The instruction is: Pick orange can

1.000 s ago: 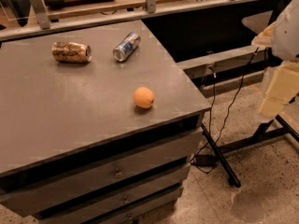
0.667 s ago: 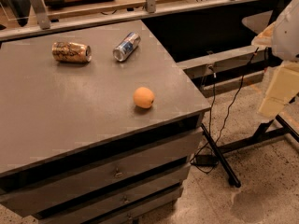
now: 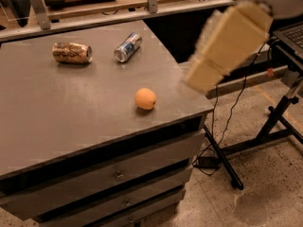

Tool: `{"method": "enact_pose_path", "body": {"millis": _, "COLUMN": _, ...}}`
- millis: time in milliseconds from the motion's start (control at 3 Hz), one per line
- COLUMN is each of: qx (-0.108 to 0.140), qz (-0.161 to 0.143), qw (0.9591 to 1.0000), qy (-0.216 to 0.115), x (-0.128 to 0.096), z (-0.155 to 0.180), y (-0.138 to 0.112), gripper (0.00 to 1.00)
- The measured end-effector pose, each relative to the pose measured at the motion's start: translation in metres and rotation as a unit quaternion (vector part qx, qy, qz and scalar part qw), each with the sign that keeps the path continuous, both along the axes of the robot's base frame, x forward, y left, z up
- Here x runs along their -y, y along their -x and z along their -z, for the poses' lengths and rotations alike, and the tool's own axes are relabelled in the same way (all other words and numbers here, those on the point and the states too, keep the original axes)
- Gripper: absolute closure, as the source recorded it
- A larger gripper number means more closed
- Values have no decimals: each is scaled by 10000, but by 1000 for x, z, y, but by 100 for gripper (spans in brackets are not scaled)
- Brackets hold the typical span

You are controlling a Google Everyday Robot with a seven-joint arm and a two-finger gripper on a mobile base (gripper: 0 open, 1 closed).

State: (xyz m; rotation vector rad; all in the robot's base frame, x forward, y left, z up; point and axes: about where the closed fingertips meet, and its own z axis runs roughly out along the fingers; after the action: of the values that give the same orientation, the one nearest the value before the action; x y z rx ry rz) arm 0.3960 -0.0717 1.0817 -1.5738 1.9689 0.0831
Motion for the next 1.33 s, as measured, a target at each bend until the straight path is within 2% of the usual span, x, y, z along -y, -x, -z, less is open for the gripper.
{"method": "enact_pose_path", "body": {"millis": 333, "qx": 92, "qz": -150, "qw": 9990, "qy": -419, "x": -22, "z": -15, "y": 6, "gripper": 0}}
{"method": "enact_pose_path", "body": {"millis": 667, "qx": 107, "qz": -179, "qw": 9983, "qy": -540, "x": -3, "z": -14, "y": 25, "gripper": 0}}
{"method": "enact_pose_path", "body": {"millis": 1000, "qx": 210, "qz": -402, "qw": 9964, "qy": -710, "x": 0, "z": -21, "y": 42, "gripper": 0}}
{"method": "enact_pose_path", "body": {"millis": 1333, "qx": 381, "qz": -442, "qw": 9943, "qy": -889, "x": 2, "z": -21, "y": 40, "gripper": 0}}
